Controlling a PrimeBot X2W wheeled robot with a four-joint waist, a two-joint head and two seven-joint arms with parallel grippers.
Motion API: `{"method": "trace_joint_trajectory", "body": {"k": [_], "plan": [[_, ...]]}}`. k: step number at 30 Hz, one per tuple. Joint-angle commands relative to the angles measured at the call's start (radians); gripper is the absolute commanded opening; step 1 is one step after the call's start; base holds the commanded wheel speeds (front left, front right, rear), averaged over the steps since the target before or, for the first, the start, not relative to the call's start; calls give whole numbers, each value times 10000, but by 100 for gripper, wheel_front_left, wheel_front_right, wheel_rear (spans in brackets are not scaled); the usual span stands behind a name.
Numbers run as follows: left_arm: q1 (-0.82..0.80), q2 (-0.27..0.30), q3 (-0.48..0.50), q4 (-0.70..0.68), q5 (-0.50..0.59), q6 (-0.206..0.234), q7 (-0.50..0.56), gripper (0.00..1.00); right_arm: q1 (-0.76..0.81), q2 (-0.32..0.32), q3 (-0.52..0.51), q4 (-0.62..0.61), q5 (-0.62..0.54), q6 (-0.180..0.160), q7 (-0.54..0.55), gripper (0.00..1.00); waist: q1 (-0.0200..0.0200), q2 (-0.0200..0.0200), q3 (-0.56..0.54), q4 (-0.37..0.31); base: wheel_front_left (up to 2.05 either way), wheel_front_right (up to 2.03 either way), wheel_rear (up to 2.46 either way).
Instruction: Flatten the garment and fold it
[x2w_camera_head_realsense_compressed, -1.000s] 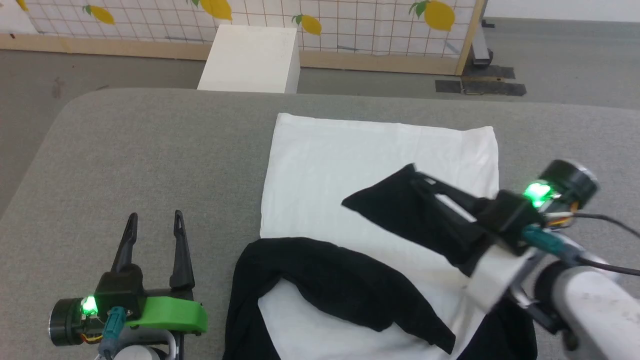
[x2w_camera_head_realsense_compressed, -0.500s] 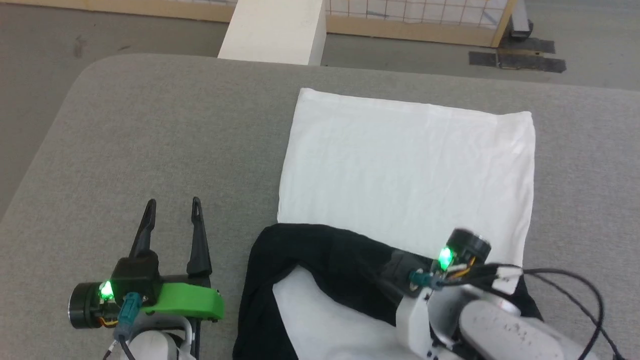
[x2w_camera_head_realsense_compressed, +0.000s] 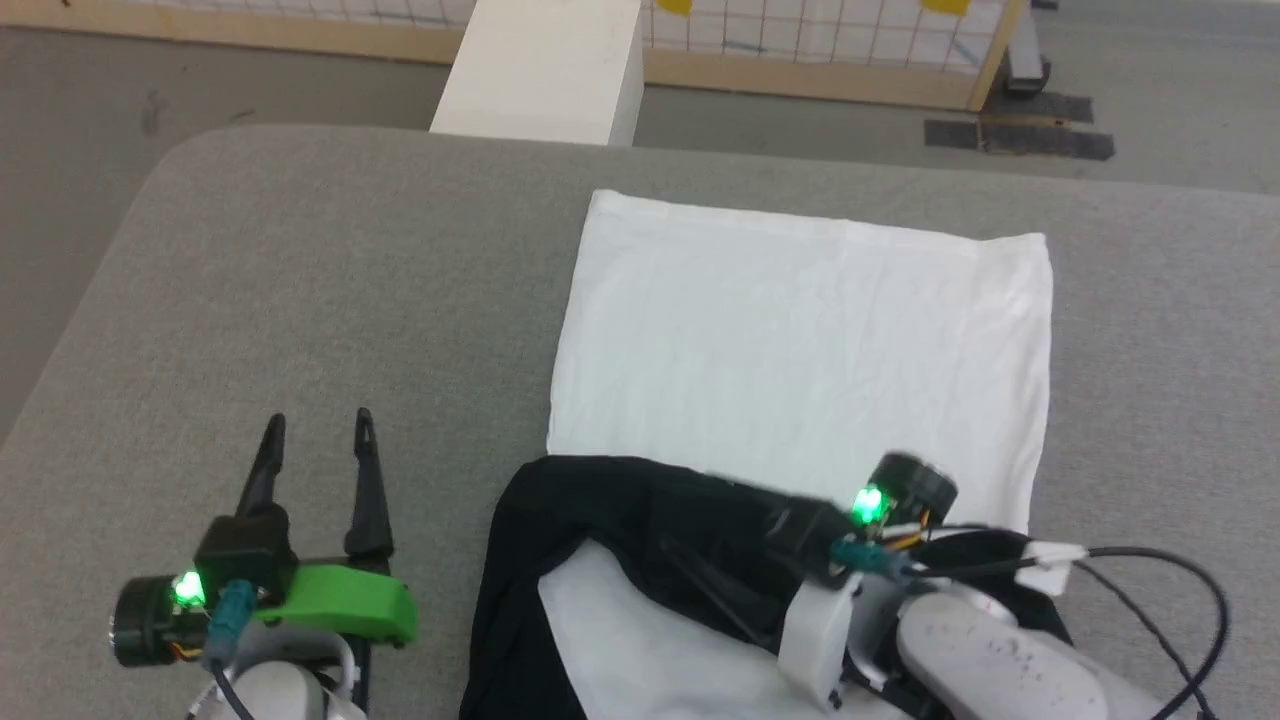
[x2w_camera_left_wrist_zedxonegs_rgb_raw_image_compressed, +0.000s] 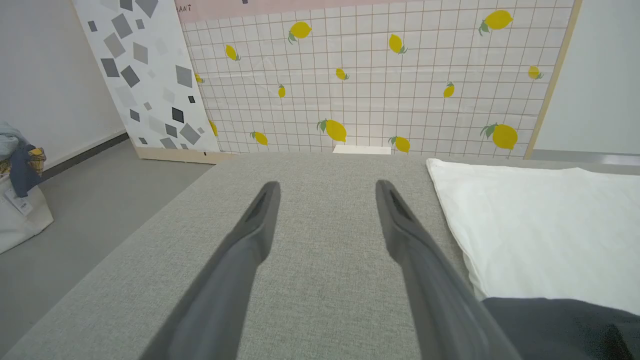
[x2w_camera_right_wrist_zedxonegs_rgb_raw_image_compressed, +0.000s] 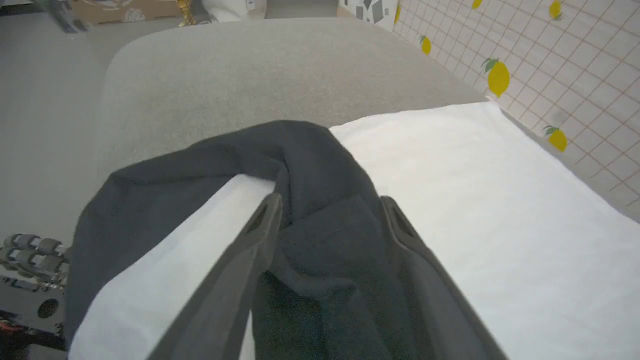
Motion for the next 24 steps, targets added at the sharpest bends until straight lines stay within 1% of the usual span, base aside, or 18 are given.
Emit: {"method": "trace_joint_trajectory", "body": {"k": [1,2,5,7,9,11,14,16,20,24], "plan": [[-381,236,130,188,-113,-122,-38,100,-49,-103,-342,-413,2,-17,-214,100,0,0,-414,-418,0,0,0],[-510,338,184,320,-120,-185,-38,100,25,-167,-537,-696,-39,-17,-263,100,0,0,-467,-495,0,0,0],[-1030,635,266,739,-126,-412,-38,100,354,-371,-1656,-1685,-419,-17,-503,100,0,0,-548,-712,0,0,0],[-1459,815,221,1122,-105,-581,-38,100,686,-387,-2587,-2236,-793,-17,-629,100,0,0,-538,-839,0,0,0],[-1980,963,152,1519,-100,-734,-38,100,1093,-238,-3601,-2729,-1131,-17,-747,100,0,0,-484,-981,0,0,0],[-2541,1085,21,1923,-73,-875,52,100,1514,18,-4611,-3155,-1471,-17,-875,100,0,0,-394,-1129,0,0,0],[-3515,1268,-226,2452,-5,-1073,335,100,2172,652,-6174,-3742,-1888,-17,-1119,100,0,0,-158,-1324,0,0,0],[-4153,1382,-367,2784,31,-1172,574,100,2539,1096,-7004,-4124,-2104,-17,-1268,100,0,0,49,-1463,0,0,0],[-5437,1563,-685,3493,-9,-1392,1235,100,3178,1824,-8205,-4769,-2312,-17,-1439,100,0,0,563,-1729,0,0,0],[-6830,1778,-1092,4425,-177,-1588,1838,100,3741,2247,-8938,-5160,-2166,-17,-1494,100,0,0,1123,-1964,0,0,0]]}}
